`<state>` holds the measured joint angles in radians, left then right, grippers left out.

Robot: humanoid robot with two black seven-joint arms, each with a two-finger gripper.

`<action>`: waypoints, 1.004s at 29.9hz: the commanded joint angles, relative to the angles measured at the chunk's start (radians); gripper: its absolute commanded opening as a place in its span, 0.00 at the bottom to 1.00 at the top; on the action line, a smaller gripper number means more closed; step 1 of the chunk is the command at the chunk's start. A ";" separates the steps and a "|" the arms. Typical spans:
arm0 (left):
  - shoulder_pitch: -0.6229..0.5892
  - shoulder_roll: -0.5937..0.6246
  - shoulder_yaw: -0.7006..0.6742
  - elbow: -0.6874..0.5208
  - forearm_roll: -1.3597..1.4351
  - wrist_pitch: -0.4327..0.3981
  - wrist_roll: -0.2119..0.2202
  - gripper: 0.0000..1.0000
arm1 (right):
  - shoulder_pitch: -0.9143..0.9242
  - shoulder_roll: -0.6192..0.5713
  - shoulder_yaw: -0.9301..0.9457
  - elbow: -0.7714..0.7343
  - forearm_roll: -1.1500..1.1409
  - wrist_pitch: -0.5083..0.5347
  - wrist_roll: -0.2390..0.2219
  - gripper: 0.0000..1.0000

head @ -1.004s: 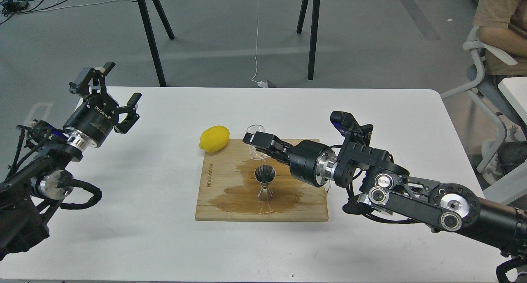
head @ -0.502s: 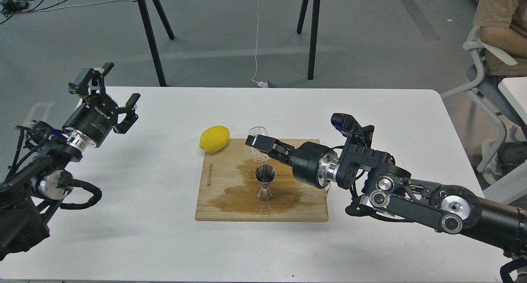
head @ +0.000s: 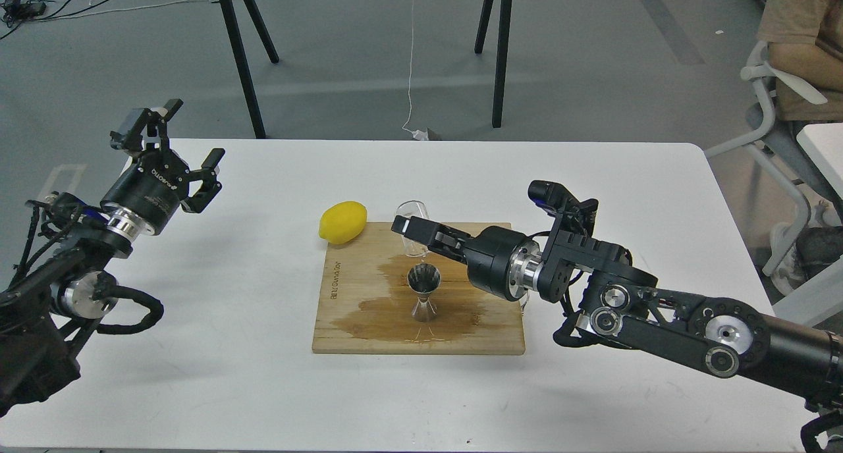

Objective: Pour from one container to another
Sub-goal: 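Carry the clear glass back and lower it onto the table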

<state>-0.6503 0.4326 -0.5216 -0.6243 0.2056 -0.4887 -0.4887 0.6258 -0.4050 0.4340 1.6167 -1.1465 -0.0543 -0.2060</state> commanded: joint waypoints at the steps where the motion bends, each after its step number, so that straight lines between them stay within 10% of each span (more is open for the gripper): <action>1: 0.001 0.002 0.000 0.000 0.000 0.000 0.000 1.00 | -0.006 0.005 0.038 -0.008 0.072 -0.021 -0.010 0.45; 15: 0.001 0.000 0.000 0.001 0.001 0.000 0.000 1.00 | -0.185 0.195 0.813 -0.317 1.309 -0.265 -0.052 0.45; 30: 0.004 -0.003 0.000 0.001 0.000 0.000 0.000 1.00 | -0.382 0.201 1.141 -0.572 1.625 -0.374 -0.032 0.44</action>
<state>-0.6472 0.4282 -0.5216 -0.6227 0.2066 -0.4887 -0.4887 0.2640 -0.2056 1.5660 1.0785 0.4714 -0.4152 -0.2393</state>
